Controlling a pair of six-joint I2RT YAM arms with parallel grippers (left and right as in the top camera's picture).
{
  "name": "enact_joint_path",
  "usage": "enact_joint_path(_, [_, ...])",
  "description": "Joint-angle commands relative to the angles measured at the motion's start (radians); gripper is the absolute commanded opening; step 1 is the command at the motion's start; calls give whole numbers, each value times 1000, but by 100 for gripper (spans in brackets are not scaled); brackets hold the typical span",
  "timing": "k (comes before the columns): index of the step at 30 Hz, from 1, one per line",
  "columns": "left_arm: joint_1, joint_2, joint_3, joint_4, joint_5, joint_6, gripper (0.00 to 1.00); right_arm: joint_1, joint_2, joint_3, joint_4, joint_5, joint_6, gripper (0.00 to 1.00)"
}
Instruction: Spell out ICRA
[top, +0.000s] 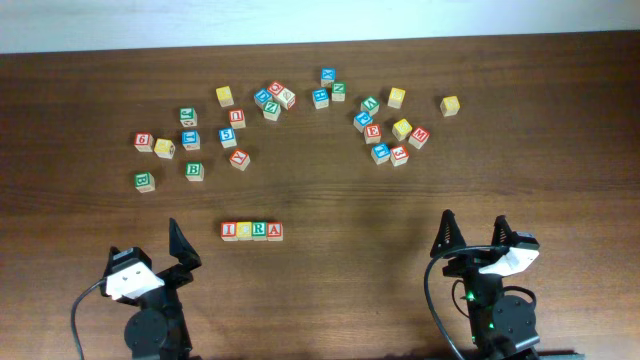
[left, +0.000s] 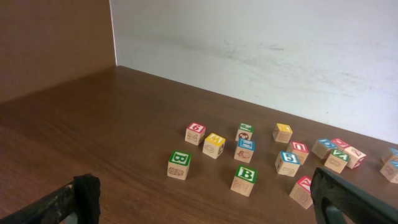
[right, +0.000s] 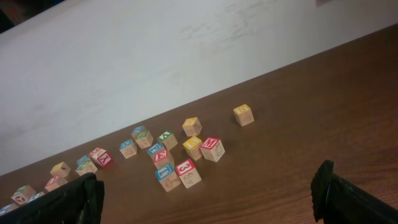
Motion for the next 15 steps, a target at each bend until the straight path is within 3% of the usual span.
enact_joint_path(1, [2, -2, -1, -5, -10, 20, 99, -6, -10, -5, -8, 5, 0, 98])
enact_joint_path(15, [2, -2, -1, -5, -10, 20, 99, -6, -10, -5, -5, 33, 2, 98])
